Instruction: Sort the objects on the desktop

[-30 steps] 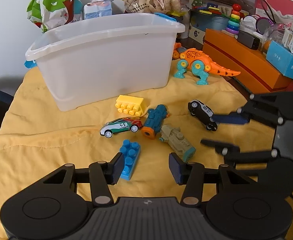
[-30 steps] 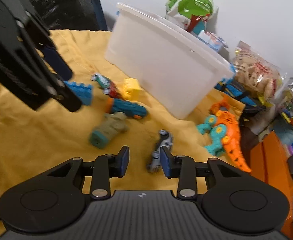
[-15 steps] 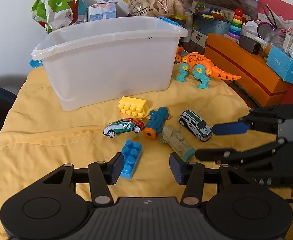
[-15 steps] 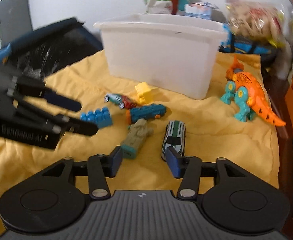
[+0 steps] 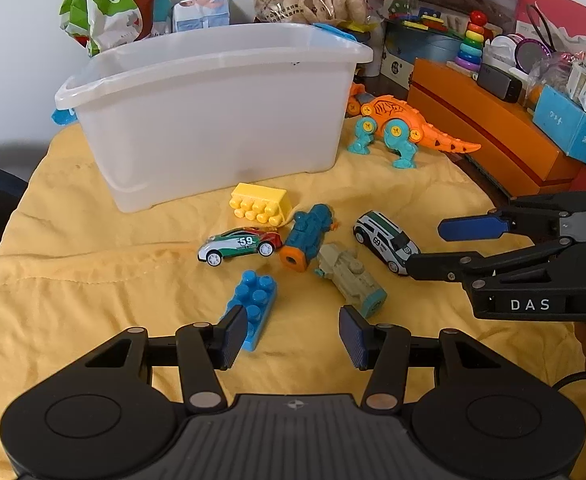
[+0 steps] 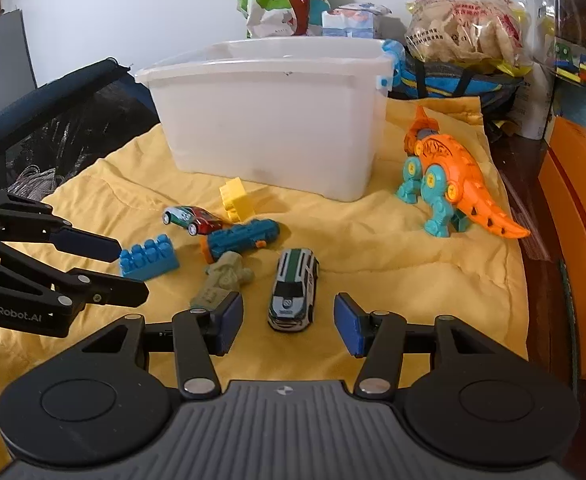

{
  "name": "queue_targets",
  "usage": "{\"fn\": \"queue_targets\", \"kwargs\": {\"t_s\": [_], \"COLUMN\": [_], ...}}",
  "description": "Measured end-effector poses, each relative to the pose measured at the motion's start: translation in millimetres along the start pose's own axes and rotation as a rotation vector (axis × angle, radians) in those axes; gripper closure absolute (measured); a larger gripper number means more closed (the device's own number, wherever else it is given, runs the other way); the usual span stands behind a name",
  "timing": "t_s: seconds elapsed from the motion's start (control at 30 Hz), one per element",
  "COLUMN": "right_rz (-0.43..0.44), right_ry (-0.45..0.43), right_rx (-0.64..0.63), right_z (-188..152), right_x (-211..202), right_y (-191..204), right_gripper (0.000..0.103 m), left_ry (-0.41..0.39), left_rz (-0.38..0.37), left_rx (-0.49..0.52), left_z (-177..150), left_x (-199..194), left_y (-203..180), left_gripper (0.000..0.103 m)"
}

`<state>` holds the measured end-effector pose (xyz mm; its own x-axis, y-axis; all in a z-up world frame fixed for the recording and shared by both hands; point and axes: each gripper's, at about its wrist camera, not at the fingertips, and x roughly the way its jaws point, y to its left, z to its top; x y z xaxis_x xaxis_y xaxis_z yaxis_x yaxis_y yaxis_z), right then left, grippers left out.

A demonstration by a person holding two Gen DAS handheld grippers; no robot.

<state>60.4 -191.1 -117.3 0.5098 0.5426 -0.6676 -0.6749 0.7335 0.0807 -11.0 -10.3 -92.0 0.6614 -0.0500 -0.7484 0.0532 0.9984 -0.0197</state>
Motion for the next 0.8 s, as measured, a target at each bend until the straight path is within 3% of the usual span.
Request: {"fn": "queue_targets", "kwargs": {"t_s": [0.4,0.57,0.8], "right_rz": [0.018,0.040,0.011], "right_ry": [-0.010,0.050,-0.002], "right_rx": [-0.021,-0.055,-0.031], "right_z": [5,-4,9], "right_x": [-4,2,9], "right_y": [-3,0,-2], "right_gripper": [0.046,0.049,0.049], "left_ry": [0.001,0.015,0.005], "left_rz": [0.015,0.022,0.082], "left_rx": [0.017,0.031,0.023], "left_z": [-7,-10,4], "left_x": [-3,2,19], "left_y": [3,0,10], "left_gripper": [0.046,0.046,0.048]}}
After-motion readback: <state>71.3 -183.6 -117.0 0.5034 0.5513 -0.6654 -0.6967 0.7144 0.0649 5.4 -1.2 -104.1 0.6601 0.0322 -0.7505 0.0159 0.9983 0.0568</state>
